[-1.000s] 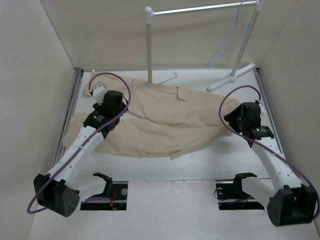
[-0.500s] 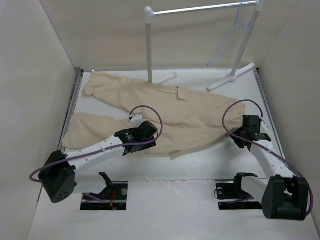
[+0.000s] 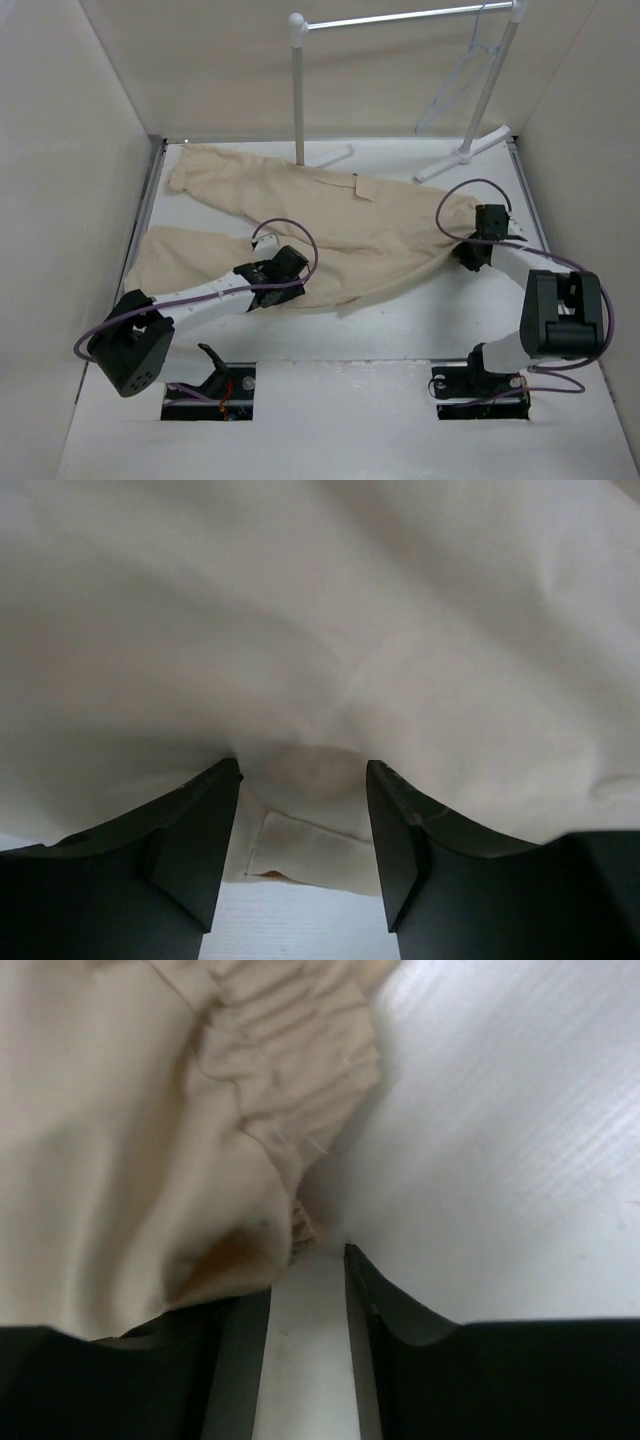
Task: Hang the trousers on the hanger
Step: Flatten out the trousers at the center of the board.
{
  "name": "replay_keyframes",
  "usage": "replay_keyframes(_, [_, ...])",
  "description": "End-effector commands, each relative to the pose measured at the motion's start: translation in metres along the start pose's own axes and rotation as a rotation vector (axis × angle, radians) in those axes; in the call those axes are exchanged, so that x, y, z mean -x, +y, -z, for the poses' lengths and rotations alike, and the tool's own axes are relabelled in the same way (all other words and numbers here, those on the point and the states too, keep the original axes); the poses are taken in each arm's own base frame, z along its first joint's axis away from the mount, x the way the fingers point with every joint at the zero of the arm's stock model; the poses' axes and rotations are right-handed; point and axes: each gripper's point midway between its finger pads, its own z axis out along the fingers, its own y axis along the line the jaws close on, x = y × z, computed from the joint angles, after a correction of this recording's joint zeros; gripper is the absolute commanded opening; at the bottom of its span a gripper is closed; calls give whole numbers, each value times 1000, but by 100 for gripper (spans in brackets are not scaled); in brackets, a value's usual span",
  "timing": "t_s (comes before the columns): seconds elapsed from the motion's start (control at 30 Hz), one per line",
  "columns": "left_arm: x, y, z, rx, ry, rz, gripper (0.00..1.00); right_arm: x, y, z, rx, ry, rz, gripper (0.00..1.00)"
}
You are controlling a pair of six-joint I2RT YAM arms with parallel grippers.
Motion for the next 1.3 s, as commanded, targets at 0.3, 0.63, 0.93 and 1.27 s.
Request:
replay_keyframes(0.3, [37,32,-9,67,-88,132,16,48,30,23,68,-153,23,1])
replay_keyframes(0.63, [75,58,23,90,-159,227,7,8,-50,145,65,-139,-14,0])
replay_keyframes(0.93, [132,85,58,120,-241,288,11,-7,-88,198,-26,-67,55,1])
replay_keyframes(1.27, [125,69,66,48,-134,209,48,-2,-85,220,-11,-83,147,71])
